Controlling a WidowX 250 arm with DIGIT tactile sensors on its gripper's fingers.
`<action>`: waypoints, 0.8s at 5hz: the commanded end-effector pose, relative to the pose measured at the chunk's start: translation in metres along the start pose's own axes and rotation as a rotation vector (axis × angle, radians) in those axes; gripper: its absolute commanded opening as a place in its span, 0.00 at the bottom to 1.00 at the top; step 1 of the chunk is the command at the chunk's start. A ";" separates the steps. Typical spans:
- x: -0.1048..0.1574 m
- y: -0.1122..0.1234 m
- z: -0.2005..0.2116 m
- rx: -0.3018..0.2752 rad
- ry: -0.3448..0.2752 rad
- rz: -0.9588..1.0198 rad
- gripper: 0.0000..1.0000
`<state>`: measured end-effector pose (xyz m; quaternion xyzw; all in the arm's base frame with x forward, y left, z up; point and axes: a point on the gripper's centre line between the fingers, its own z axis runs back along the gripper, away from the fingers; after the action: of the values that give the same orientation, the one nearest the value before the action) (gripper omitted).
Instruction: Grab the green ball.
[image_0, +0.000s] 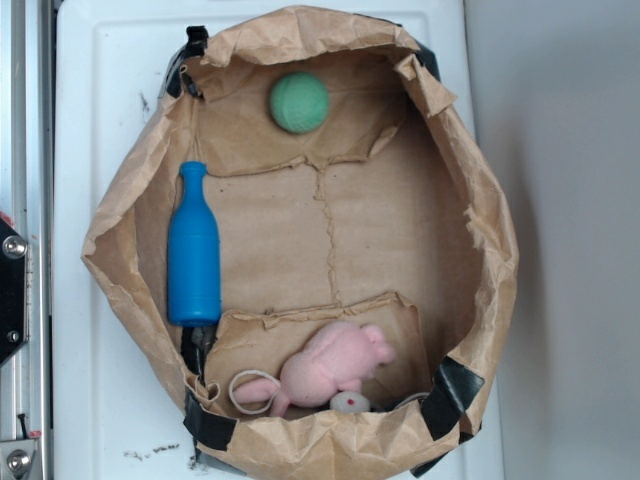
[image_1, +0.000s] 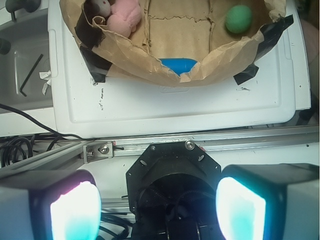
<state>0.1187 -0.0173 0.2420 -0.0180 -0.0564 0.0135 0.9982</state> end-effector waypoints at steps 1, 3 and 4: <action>0.000 0.000 0.000 0.000 0.000 0.000 1.00; 0.093 0.029 -0.019 0.000 -0.073 0.024 1.00; 0.126 0.047 -0.032 -0.006 -0.201 -0.065 1.00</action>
<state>0.2433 0.0295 0.2089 -0.0253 -0.1355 -0.0220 0.9902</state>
